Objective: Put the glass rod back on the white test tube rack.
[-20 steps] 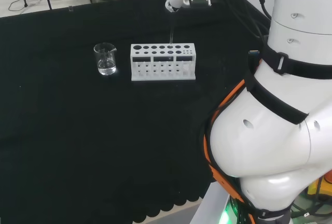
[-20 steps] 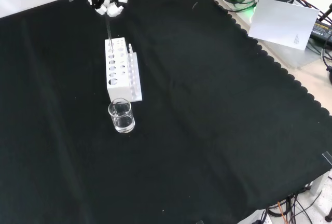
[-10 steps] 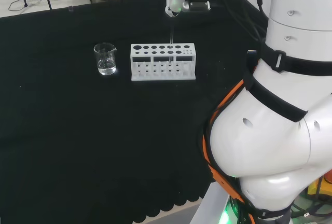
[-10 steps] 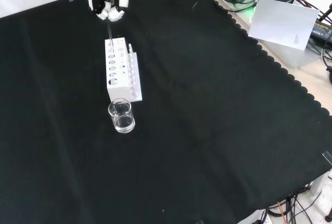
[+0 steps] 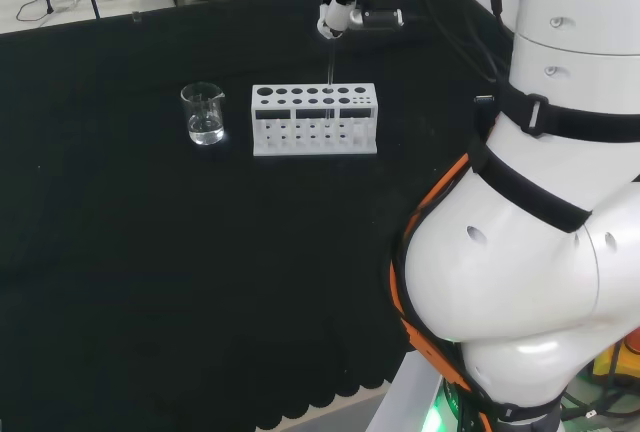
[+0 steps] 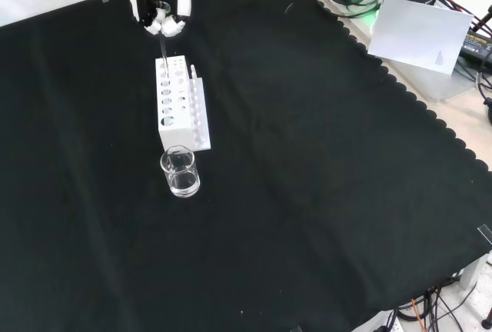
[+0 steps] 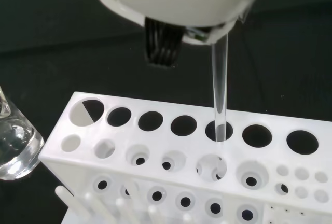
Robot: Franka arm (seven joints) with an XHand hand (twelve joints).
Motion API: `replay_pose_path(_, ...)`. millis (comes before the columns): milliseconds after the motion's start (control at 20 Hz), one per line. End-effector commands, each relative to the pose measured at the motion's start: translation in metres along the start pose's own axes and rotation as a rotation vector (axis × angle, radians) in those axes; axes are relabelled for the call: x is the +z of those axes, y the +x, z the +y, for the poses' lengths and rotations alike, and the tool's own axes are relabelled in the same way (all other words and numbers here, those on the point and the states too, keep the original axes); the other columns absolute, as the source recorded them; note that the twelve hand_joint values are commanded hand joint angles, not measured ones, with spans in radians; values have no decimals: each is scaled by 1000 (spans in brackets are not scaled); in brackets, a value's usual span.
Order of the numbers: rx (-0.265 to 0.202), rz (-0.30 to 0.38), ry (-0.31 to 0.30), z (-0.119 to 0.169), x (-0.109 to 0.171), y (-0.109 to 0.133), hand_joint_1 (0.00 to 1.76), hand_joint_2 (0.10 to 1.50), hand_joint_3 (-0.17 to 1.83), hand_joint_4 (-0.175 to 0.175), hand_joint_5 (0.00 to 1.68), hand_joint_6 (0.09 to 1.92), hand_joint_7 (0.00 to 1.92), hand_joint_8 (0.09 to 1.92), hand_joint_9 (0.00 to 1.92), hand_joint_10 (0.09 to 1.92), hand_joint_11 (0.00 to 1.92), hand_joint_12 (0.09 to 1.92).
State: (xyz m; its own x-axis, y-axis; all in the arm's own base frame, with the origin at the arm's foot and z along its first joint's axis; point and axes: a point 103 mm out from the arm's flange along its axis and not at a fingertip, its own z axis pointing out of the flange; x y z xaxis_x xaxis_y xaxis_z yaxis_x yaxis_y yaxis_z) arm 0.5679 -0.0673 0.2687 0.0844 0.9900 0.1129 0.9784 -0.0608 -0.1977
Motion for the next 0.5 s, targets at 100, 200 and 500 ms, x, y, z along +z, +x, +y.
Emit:
replay_pose_path(100, -13, 20, 65, 0, -4, 0, 1345, 607, 729, -175, 1108, 796, 1345, 687, 1704, 840, 1385, 932)
replay_pose_path(200, -15, 21, 94, 1, -4, 1, 1378, 519, 790, -175, 908, 897, 1319, 562, 1716, 824, 1449, 908)
replay_pose_path(500, -11, 16, 112, 1, -6, -1, 1360, 385, 931, -175, 602, 987, 986, 674, 1708, 822, 1545, 908)
